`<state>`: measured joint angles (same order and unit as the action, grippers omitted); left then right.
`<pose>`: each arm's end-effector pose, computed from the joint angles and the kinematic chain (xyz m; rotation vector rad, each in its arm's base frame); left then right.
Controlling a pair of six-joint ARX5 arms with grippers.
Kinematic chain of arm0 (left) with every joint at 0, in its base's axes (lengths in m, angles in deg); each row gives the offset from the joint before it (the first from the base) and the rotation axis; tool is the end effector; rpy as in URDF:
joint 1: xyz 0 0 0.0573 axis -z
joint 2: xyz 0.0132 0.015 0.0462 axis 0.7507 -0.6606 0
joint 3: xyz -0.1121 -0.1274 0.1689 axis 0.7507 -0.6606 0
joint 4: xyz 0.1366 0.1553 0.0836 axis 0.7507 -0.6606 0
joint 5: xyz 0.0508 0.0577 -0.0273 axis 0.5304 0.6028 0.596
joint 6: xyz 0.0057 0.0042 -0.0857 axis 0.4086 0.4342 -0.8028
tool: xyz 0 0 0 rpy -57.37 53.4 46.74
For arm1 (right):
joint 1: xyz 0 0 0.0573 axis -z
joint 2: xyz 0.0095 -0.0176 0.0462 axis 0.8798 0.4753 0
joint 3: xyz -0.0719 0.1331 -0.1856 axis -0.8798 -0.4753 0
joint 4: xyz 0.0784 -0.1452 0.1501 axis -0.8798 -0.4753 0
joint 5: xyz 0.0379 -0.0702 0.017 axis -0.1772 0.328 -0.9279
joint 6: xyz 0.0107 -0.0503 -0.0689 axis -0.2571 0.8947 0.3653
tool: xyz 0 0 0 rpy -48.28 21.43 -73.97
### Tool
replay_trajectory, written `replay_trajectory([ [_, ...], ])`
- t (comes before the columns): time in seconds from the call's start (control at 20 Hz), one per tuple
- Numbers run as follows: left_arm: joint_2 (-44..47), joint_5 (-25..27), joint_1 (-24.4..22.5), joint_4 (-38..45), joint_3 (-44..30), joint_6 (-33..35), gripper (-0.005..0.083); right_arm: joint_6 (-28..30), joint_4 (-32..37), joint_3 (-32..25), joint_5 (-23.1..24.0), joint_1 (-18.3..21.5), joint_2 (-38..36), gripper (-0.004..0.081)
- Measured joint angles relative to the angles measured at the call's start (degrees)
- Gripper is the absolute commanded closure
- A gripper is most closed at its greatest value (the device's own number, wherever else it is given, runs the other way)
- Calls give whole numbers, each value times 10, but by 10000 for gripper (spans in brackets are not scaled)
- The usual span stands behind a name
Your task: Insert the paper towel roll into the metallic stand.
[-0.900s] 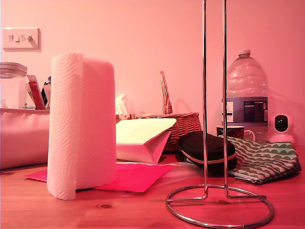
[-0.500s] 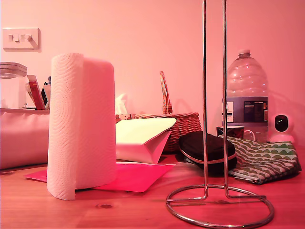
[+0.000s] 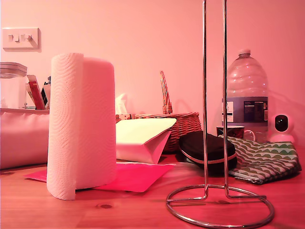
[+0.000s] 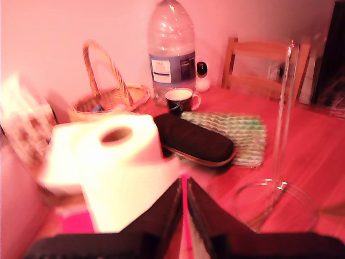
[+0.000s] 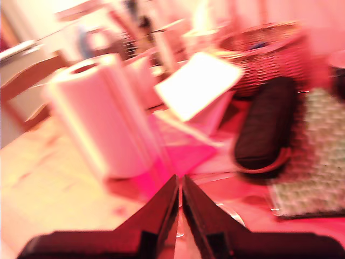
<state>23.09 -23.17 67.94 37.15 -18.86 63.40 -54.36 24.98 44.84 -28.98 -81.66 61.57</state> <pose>0.1118 -0.0710 0.2629 0.1157 0.1646 -0.7710 0.1046 0.0615 0.2120 0.1730 0.3022 0.6276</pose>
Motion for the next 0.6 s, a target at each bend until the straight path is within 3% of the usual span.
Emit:
replay_trajectory([
  [0.1,-46,-6,7,-42,50,69,737,0,0,0,-2,-8,16,780],
  [0.15,-73,-8,13,-64,79,136,710,0,0,0,-2,-12,27,780],
  [0.3,-171,-7,30,-141,165,224,510,2,0,0,-2,-21,54,780],
  [0.45,-292,14,43,-232,276,237,222,2,0,0,-2,-22,74,780],
  [0.5,-328,34,53,-255,310,235,164,2,0,0,-2,-22,80,780],
  [0.6,-384,67,70,-295,361,230,130,2,0,0,-2,-22,92,780],
])
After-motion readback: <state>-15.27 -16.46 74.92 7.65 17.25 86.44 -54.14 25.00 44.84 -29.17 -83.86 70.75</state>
